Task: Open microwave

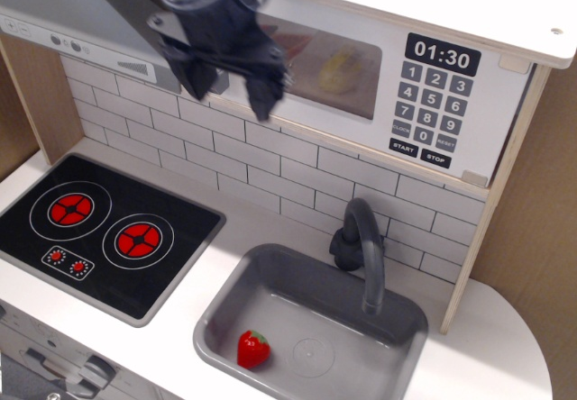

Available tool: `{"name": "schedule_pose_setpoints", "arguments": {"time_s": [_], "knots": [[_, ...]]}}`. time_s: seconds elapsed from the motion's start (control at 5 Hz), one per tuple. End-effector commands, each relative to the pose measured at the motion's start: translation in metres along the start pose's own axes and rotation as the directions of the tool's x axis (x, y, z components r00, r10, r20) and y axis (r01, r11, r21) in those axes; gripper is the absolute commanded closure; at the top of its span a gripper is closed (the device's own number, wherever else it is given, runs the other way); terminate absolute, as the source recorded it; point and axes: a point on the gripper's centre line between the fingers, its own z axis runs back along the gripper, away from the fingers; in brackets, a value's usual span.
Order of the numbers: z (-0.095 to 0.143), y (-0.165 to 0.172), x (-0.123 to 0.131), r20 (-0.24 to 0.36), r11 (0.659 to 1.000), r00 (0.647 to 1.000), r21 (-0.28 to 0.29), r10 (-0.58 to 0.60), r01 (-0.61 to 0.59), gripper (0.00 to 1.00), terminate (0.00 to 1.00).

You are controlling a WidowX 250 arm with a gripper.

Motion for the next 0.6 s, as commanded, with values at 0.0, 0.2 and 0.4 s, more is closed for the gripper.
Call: {"name": "schedule_pose_setpoints", "arguments": {"time_s": [0.0,0.2,0.4], "knots": [[0.002,0.027,0.022,0.058,0.998,0.997,0.031,0.045,-0.047,0.0,0.0],[0.0,0.039,0.032,0.081,0.994,0.992,0.051,0.095,-0.099,0.0,0.0],[-0.006,0.043,0.042,0.091,0.992,0.991,0.071,0.096,-0.102,0.0,0.0]]}}
